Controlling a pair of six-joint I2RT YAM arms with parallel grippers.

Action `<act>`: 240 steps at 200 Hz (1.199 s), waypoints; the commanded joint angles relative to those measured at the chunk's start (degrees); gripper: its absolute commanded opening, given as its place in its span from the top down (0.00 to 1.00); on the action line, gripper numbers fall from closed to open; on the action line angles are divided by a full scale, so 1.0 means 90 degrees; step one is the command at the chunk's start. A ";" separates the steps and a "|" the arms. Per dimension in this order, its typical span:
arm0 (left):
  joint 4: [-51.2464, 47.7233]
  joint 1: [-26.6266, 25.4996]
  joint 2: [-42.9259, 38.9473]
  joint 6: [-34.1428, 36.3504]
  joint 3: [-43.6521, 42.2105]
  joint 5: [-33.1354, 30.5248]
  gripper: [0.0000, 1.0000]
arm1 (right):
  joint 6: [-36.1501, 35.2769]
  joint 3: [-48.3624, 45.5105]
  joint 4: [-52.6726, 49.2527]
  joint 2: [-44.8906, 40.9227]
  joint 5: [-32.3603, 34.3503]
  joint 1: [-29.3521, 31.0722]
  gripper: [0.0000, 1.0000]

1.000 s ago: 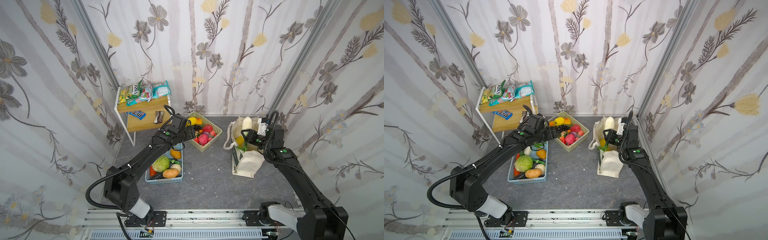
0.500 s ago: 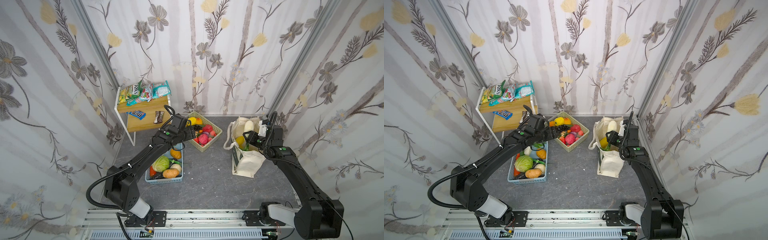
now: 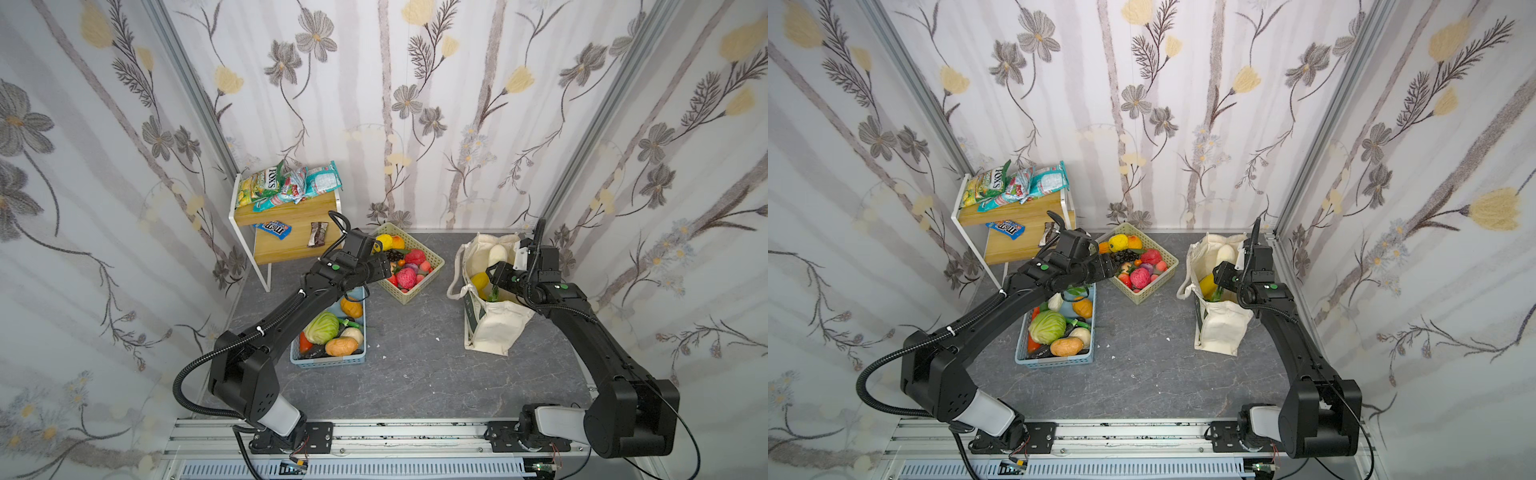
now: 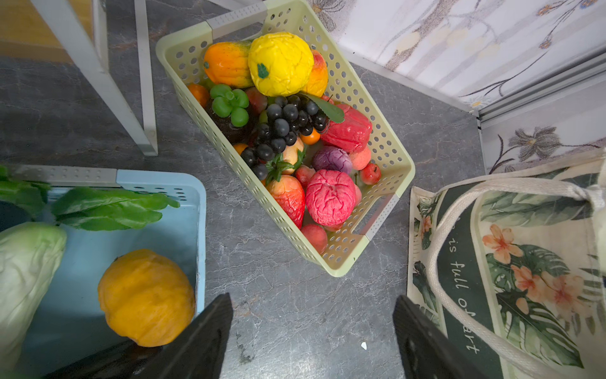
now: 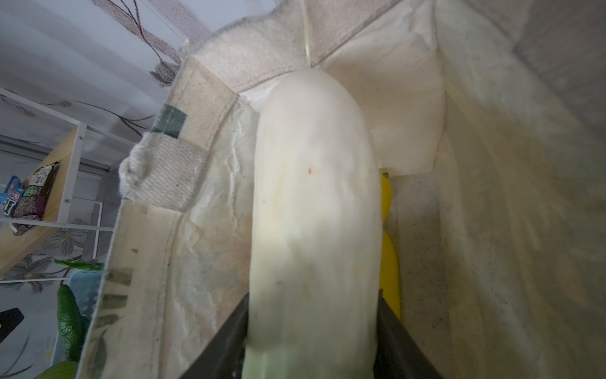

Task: Place the food into the grocery bag and tie it
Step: 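Lower the held radish down into the tote bag with the right gripper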

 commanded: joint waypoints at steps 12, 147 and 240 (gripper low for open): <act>0.0145 0.0020 -0.0079 0.0033 -0.0099 -0.0135 0.20 | -0.0333 0.0223 -0.0335 0.0295 0.0359 0.0009 0.48; 0.0132 0.0062 -0.0254 0.0037 -0.0235 -0.0223 0.20 | -0.0394 0.0215 0.0117 0.1572 0.0431 0.0029 0.48; 0.0127 0.0075 -0.0260 0.0031 -0.0260 -0.0240 0.20 | -0.0268 -0.0127 0.0663 0.2046 0.0317 0.0028 0.44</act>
